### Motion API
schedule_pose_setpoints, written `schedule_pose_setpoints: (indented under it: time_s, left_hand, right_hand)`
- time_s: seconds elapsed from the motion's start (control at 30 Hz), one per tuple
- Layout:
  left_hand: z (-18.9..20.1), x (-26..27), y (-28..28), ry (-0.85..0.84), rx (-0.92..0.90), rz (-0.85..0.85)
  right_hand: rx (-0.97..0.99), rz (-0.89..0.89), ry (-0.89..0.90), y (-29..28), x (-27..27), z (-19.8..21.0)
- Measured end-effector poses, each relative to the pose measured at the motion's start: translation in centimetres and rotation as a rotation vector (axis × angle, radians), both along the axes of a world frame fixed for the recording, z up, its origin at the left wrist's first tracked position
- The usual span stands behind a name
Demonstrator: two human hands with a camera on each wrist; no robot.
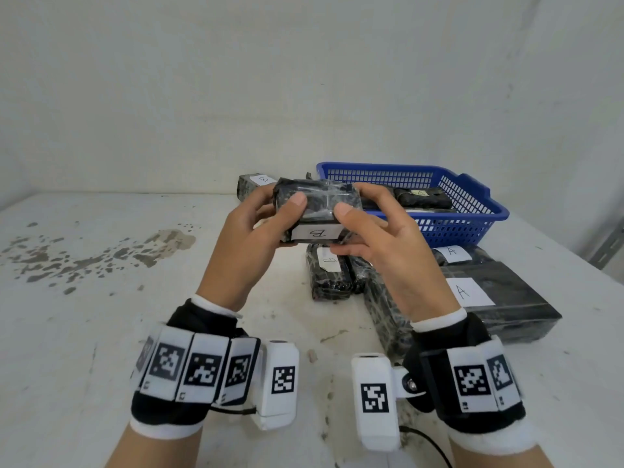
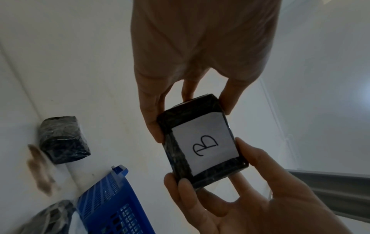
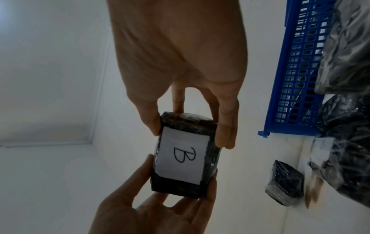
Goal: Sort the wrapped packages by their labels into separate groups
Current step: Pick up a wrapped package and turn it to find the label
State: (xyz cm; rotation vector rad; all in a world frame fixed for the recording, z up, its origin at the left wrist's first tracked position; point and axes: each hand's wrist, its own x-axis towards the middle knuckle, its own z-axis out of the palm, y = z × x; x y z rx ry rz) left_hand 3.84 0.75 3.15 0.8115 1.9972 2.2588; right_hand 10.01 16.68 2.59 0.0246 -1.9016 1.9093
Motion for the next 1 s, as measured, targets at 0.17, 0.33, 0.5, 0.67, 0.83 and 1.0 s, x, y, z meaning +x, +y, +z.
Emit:
schedule_pose_setpoints:
  time_s: [0.17,0.33,0.5,0.67,0.83,1.0]
  left_hand:
    - [-0.12,-0.14,0.03,0.017,-0.012,0.013]
    - [-0.10,-0.02,0.09,0.059,-0.013,0.005]
    - [-0.08,0.06,-0.18,0.096,-0.080,0.004]
    - [0.05,0.05,-0.26,0.035,-0.042,-0.016]
    - [-0.19,-0.16,-0.12,0.000,0.032,-0.027]
    - [-0.14,0.08,0.00,0.019,0.009,-0.027]
  right_hand:
    - [0.059,0.019,0.030,-0.18,-0.08,-0.28]
    - [0.098,-0.001,0.025,-0.22,-0.48,-0.59]
    - [0.118,0.000,0.033,-0.07,-0.33,-0.44]
    - [0.119,0.008,0.046,0.03,-0.14,-0.39]
    - [0.103,-0.001,0.048,0.00,-0.04,-0.37]
    - [0.067,0.027,0.061,-0.14,-0.01,-0.32]
